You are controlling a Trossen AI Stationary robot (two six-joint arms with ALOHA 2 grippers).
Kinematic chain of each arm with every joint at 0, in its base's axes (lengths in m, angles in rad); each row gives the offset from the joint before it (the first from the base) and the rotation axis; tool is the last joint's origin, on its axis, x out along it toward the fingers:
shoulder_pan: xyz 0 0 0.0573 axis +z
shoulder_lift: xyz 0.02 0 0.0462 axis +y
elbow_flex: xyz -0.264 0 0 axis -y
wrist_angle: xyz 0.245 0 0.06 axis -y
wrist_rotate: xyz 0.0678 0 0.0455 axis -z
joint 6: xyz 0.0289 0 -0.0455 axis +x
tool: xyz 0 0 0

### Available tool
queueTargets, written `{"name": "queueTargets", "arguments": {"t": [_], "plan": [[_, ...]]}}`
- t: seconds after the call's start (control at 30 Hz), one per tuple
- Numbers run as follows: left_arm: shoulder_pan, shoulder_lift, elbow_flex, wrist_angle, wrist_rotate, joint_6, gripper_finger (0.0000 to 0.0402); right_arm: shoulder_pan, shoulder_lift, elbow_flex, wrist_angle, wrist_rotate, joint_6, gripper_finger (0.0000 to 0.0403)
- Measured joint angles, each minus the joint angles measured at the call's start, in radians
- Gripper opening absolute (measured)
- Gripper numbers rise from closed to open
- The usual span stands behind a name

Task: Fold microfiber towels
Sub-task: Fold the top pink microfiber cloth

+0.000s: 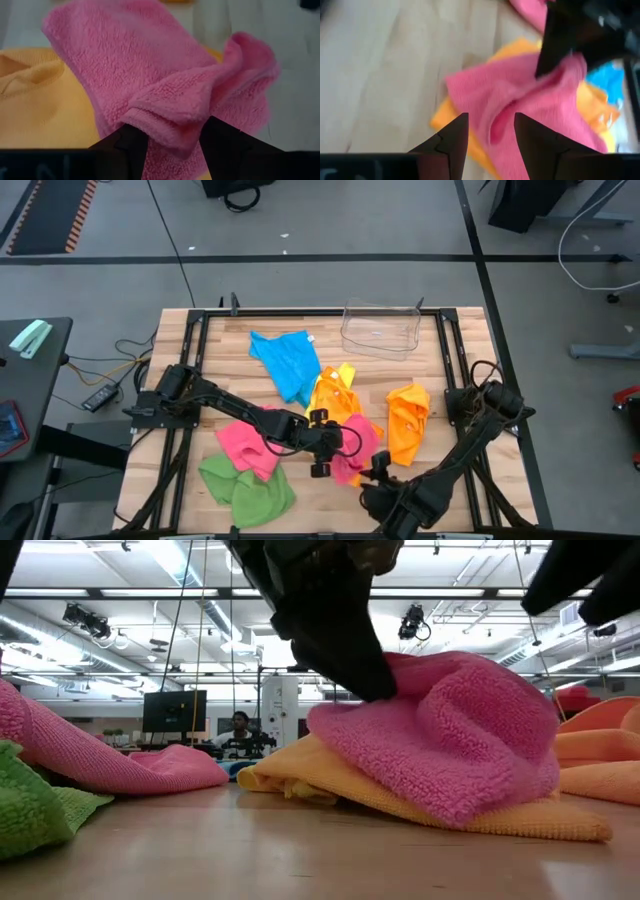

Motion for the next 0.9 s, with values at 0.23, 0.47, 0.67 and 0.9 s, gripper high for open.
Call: {"name": "queueTargets", "arguments": {"t": [0.23,0.47,0.67,0.9], "plan": [[0.003,0.0,0.0,0.02,-0.003,0.0,0.0172,-0.024,0.008,-0.097,0.344,-0.004,-0.222,0.0168],[0.021,0.0,0.0,0.02,-0.008,0.0,0.0172,-0.1,0.009,-0.181,0.396,-0.01,-0.221,0.0168],[0.022,-0.001,0.0,0.018,-0.008,0.0,0.0167,-0.12,0.009,-0.192,0.267,-0.06,-0.075,0.0168],[0.022,-0.001,0.0,0.014,-0.008,0.0,0.0165,-0.111,0.009,-0.192,0.197,-0.126,0.039,0.0168]]}}
